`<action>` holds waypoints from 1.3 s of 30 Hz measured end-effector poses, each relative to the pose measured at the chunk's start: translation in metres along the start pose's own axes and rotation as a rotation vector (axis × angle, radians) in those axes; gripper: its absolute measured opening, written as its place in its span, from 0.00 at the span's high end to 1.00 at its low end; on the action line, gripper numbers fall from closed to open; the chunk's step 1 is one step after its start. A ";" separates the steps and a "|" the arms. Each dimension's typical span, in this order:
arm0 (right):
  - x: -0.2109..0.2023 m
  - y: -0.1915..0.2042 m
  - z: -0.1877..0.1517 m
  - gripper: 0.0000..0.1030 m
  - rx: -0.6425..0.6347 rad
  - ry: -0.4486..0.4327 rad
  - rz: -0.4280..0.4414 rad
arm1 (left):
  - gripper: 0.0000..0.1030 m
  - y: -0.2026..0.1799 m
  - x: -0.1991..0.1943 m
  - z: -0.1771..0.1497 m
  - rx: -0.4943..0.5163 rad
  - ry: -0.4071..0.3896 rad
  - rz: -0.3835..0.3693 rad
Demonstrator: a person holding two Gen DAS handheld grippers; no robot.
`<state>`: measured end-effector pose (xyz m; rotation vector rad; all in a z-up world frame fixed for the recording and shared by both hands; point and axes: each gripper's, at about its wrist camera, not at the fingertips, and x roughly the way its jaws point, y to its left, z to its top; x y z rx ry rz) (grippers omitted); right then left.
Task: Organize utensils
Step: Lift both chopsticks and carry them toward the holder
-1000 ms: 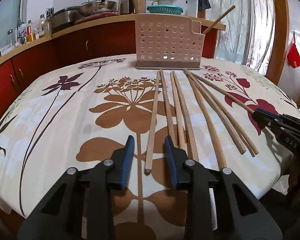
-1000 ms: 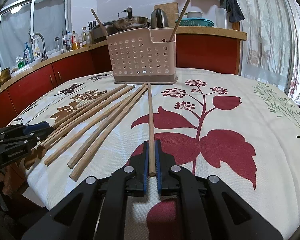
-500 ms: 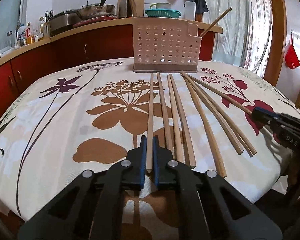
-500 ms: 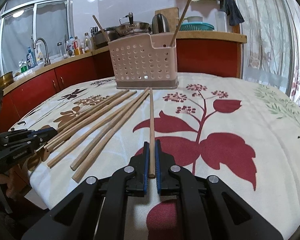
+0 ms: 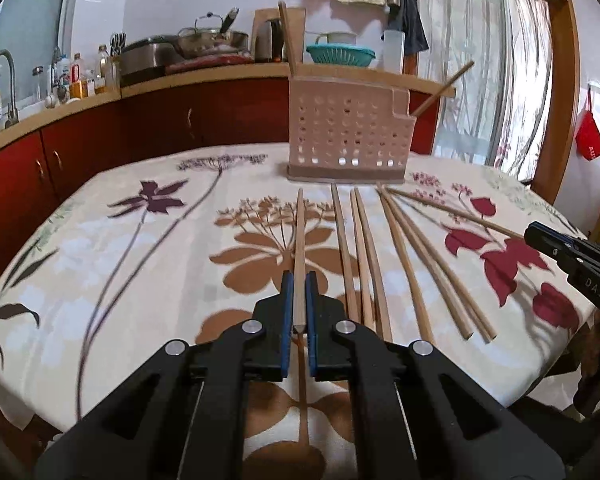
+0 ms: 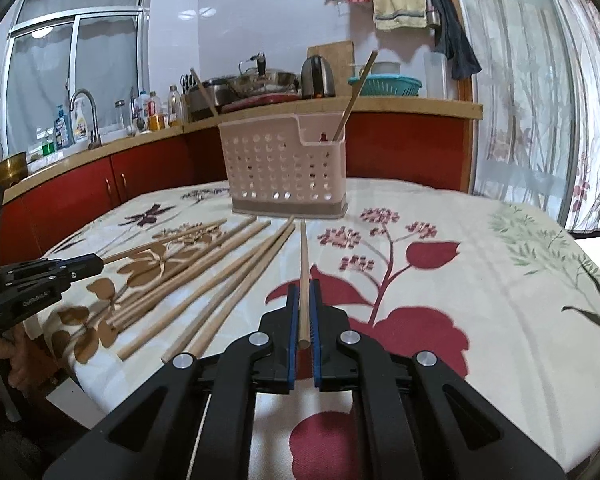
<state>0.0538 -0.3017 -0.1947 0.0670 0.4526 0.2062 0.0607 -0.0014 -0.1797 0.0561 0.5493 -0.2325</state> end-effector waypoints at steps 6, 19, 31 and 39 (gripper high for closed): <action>-0.017 0.002 0.017 0.94 -0.011 -0.059 -0.011 | 0.94 0.002 -0.020 0.013 0.006 -0.049 0.010; -0.033 0.009 0.059 0.94 -0.032 -0.164 -0.012 | 0.94 0.010 -0.044 0.042 0.007 -0.116 0.022; -0.021 0.007 0.093 0.94 -0.030 -0.222 0.000 | 0.94 0.026 -0.043 0.076 -0.007 -0.135 0.039; -0.005 0.006 0.110 0.94 -0.034 -0.244 0.003 | 0.94 0.026 -0.036 0.090 0.007 -0.140 0.038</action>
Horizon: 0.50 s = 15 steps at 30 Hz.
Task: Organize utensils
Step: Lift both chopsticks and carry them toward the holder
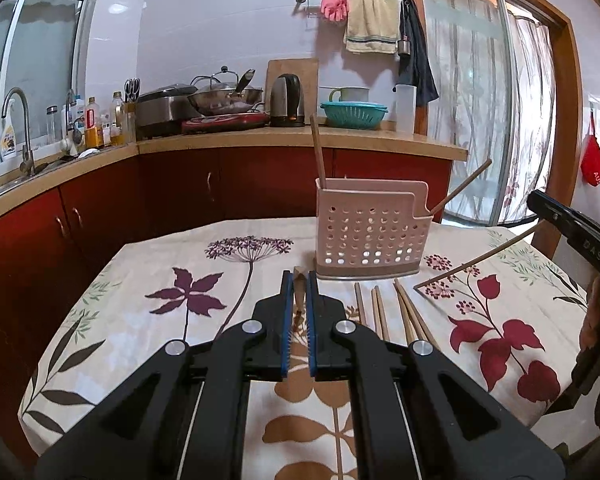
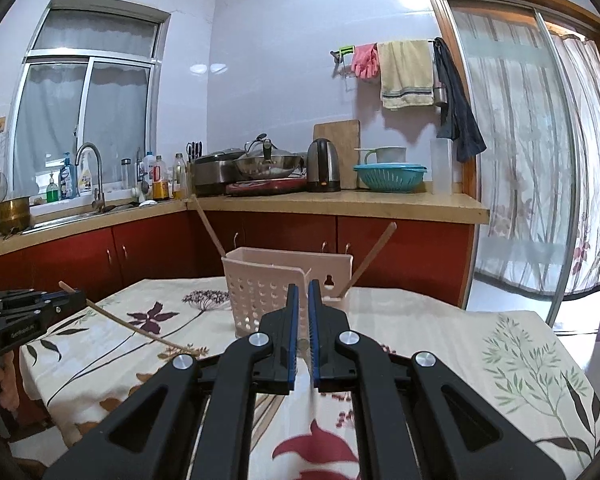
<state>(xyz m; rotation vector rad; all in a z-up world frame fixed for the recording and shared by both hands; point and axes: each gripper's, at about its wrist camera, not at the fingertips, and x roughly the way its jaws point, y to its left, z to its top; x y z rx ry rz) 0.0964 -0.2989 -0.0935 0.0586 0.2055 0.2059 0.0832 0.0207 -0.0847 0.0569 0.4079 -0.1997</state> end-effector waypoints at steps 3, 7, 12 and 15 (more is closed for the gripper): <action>0.009 -0.003 0.005 0.94 0.009 -0.006 0.003 | 0.94 0.000 0.005 0.009 0.002 -0.006 -0.002; 0.023 -0.005 0.014 0.94 0.008 -0.014 0.006 | 0.94 0.000 0.013 0.021 0.012 -0.014 -0.005; 0.038 -0.006 0.021 0.94 0.004 -0.017 0.007 | 0.94 0.002 0.025 0.031 0.019 -0.010 -0.006; 0.045 -0.004 0.026 0.94 -0.009 -0.031 0.003 | 0.94 0.004 0.031 0.036 0.014 -0.016 -0.017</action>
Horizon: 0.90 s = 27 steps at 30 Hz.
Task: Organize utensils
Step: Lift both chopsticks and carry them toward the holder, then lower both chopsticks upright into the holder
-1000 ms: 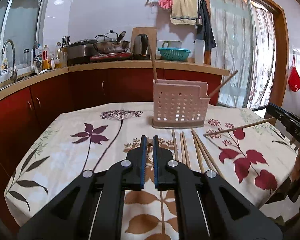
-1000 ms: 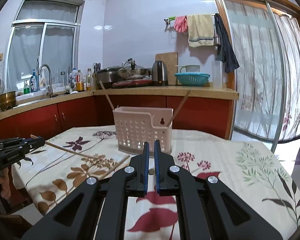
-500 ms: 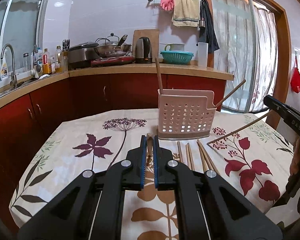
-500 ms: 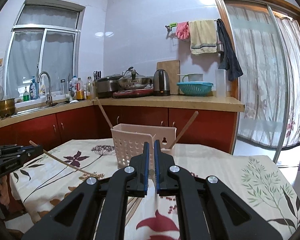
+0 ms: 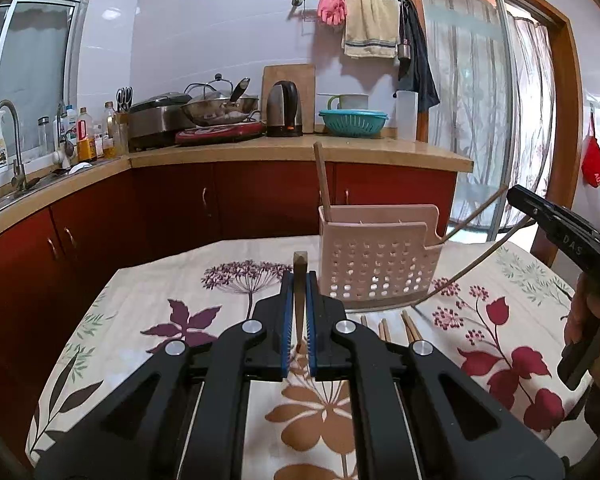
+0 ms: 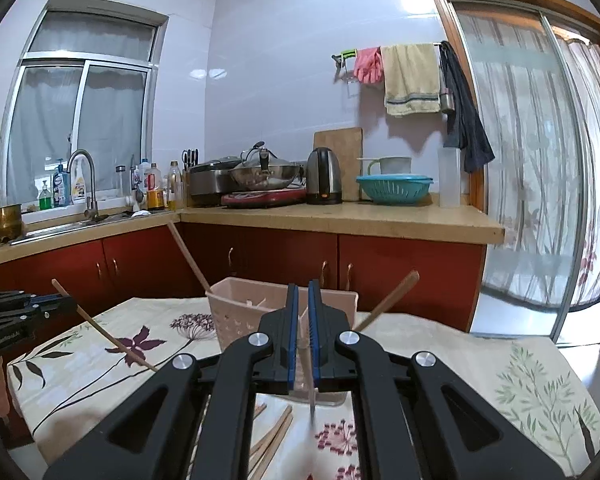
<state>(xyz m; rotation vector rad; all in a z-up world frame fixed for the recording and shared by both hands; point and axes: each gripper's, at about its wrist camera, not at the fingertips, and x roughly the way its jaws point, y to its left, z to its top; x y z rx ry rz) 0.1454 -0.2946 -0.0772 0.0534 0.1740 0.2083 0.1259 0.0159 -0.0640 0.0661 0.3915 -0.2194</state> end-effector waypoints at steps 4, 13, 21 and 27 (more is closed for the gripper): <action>0.012 0.000 0.005 0.94 -0.004 -0.007 0.004 | 0.94 0.001 0.008 0.005 -0.002 -0.002 -0.007; 0.032 -0.006 0.001 0.94 0.003 0.022 -0.008 | 0.94 -0.001 0.026 0.015 0.008 -0.011 -0.015; 0.026 -0.011 0.017 0.94 0.018 0.040 0.014 | 0.94 -0.005 0.024 0.030 0.029 -0.031 -0.039; 0.011 -0.014 0.040 0.94 0.026 0.039 0.049 | 0.94 -0.007 0.002 0.057 0.031 -0.056 -0.091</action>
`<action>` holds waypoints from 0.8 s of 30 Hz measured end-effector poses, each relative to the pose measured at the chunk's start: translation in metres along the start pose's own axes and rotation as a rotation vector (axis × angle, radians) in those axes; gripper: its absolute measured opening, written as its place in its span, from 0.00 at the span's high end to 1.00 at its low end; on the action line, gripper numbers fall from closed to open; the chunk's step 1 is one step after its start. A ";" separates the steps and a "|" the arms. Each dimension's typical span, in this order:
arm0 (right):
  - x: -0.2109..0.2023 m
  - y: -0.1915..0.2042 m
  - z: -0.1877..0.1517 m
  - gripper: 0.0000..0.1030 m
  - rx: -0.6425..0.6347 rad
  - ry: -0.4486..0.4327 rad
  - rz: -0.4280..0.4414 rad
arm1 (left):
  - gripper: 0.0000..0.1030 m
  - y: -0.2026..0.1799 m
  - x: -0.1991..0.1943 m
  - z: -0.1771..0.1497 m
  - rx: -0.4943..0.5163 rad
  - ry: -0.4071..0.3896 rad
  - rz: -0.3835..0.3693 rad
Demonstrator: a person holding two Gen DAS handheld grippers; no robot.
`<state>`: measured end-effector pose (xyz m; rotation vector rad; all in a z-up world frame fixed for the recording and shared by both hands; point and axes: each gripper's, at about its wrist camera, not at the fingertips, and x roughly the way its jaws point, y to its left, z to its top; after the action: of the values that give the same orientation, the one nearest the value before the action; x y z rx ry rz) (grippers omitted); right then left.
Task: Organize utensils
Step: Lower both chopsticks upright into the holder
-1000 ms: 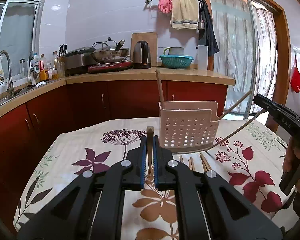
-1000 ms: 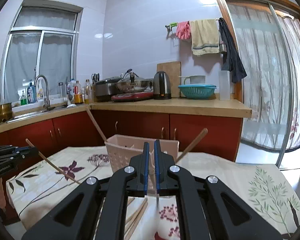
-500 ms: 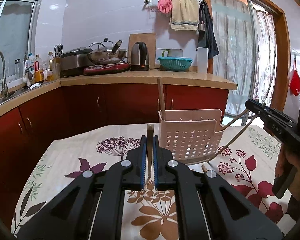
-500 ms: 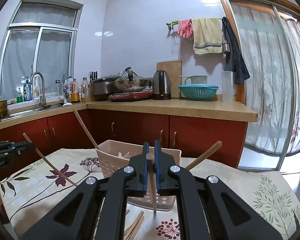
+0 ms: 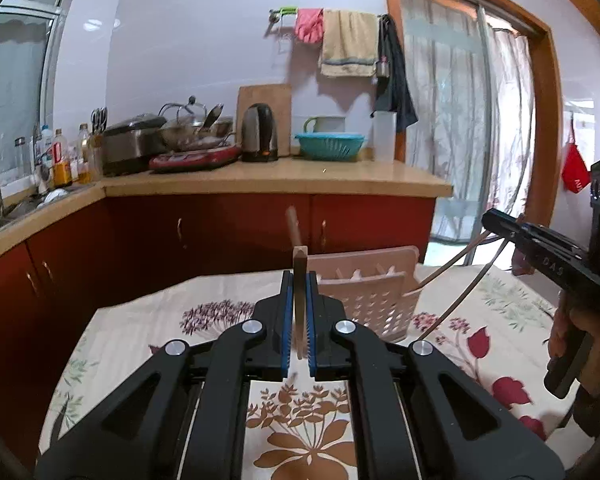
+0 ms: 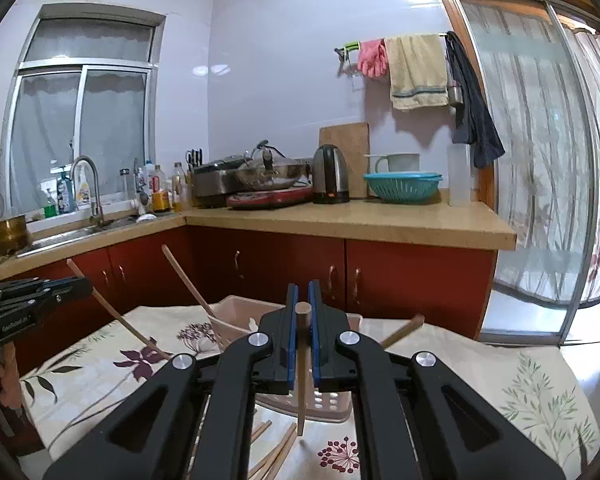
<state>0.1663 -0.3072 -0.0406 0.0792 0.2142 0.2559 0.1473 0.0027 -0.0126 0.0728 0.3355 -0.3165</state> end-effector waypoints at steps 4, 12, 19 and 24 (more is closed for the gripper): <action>-0.012 -0.003 0.023 0.94 0.022 -0.025 0.028 | 0.94 0.000 -0.015 0.020 -0.004 -0.032 -0.032; -0.020 -0.013 0.058 0.94 0.047 -0.103 0.046 | 0.94 -0.004 -0.028 0.055 -0.018 -0.111 -0.083; 0.000 -0.020 0.075 0.94 0.038 -0.158 -0.014 | 0.94 -0.018 -0.007 0.076 0.034 -0.171 -0.071; 0.027 -0.030 0.077 0.94 0.073 -0.150 -0.029 | 0.94 -0.021 0.027 0.076 0.036 -0.147 -0.066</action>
<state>0.2161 -0.3334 0.0258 0.1665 0.0758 0.2127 0.1885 -0.0347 0.0496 0.0735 0.1872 -0.3912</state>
